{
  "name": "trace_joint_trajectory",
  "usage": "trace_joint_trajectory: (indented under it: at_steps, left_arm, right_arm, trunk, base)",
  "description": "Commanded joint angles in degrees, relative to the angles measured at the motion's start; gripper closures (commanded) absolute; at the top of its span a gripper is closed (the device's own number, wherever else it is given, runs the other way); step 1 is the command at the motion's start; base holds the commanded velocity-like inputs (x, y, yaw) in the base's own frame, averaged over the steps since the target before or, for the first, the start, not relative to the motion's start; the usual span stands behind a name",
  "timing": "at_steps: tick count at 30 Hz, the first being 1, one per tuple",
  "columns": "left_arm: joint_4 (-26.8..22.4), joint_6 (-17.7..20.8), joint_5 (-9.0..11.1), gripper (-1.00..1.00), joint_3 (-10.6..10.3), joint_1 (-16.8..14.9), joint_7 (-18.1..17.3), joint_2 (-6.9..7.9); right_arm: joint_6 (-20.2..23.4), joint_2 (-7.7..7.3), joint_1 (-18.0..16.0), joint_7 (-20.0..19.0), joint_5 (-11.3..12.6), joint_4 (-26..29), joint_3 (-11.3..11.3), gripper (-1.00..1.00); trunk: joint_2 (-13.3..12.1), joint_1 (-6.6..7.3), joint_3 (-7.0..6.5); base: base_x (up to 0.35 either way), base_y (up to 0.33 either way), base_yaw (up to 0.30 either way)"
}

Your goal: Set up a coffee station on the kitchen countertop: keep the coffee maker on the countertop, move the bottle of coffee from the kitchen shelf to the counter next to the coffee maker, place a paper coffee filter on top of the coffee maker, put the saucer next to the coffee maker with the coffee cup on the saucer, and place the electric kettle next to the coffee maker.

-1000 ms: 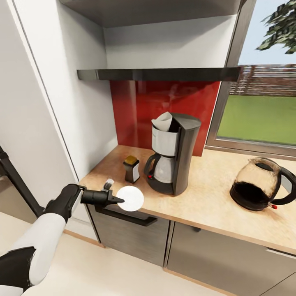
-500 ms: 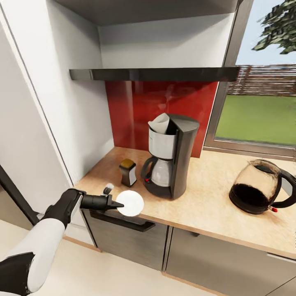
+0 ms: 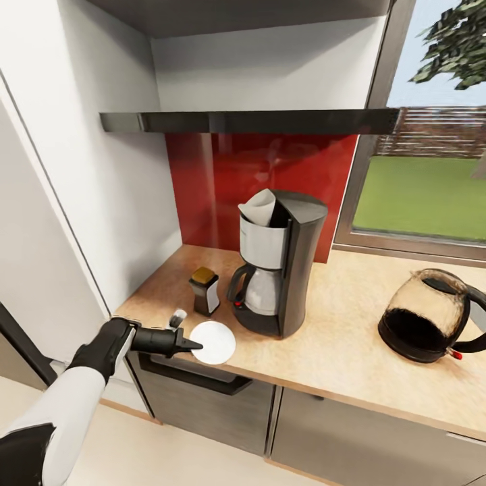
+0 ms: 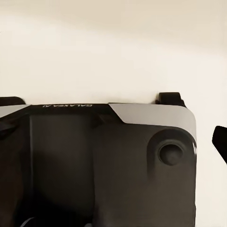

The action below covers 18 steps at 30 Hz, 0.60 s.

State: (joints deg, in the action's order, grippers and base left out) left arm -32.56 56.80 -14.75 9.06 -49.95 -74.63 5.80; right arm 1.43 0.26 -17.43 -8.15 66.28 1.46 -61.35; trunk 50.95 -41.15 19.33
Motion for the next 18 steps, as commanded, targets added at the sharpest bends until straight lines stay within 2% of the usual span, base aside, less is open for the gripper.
trace_joint_trajectory:
  at_steps: [1,4,8,15,18]
  left_arm:
    - [0.0,0.6,-0.5,1.00,0.3,0.5,-0.4,-0.02]
    - [-0.1,0.5,-0.5,1.00,0.3,1.3,0.2,0.00]
    - [-0.1,0.5,-0.4,1.00,0.3,1.9,0.6,-0.05]
    - [-0.1,0.5,-0.3,1.00,0.3,2.0,0.7,-0.17]
    - [-0.1,0.5,-0.3,1.00,0.3,2.0,0.7,-0.25]
  right_arm:
    - [0.1,0.05,-0.1,-0.2,0.6,-0.1,-0.4,-1.00]
    - [0.1,0.02,-0.1,-0.2,0.6,-0.1,-0.4,-1.00]
    - [0.1,0.01,0.0,-0.2,0.6,-0.1,-0.4,-1.00]
    - [0.1,0.01,0.3,-0.2,0.6,-0.1,-0.4,-1.00]
    - [0.1,0.01,0.4,-0.2,0.6,-0.1,-0.4,-1.00]
  trunk:
    - [0.1,-0.01,0.06]
    - [0.1,-0.01,0.06]
    - [0.1,-0.01,0.06]
    - [0.1,-0.01,0.06]
    - [0.1,-0.01,0.06]
  base:
    - [0.015,0.000,0.000]
    - [0.026,0.000,0.000]
    - [0.183,0.000,0.000]
    - [0.048,0.000,0.000]
    - [0.192,0.000,0.000]
